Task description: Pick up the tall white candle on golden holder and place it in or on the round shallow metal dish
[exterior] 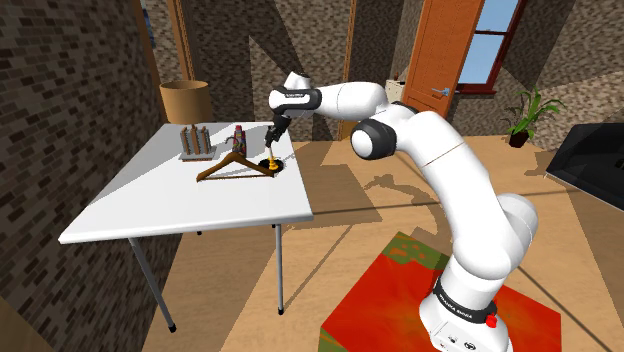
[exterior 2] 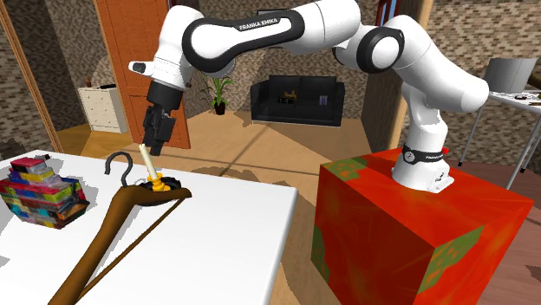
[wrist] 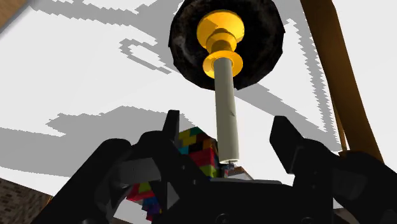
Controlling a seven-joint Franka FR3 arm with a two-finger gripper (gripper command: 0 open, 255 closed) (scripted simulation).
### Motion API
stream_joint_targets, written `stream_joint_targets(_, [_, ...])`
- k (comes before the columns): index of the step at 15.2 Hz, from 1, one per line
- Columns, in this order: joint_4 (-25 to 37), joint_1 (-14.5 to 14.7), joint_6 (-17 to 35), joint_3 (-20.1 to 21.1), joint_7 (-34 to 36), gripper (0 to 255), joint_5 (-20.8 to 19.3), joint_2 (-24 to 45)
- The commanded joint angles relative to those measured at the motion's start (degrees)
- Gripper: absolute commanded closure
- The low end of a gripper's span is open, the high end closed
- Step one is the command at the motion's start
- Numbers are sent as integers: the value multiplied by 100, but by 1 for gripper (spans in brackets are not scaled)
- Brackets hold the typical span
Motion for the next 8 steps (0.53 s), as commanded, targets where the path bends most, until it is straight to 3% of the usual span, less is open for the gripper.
stream_joint_targets(1, [0, 0, 0, 0, 0, 0, 0, 0])
stream_joint_targets(4, [0, 0, 0, 0, 0, 0, 0, 0])
stream_joint_targets(8, [-657, 6, -119, -55, -73, 0, -9, -754])
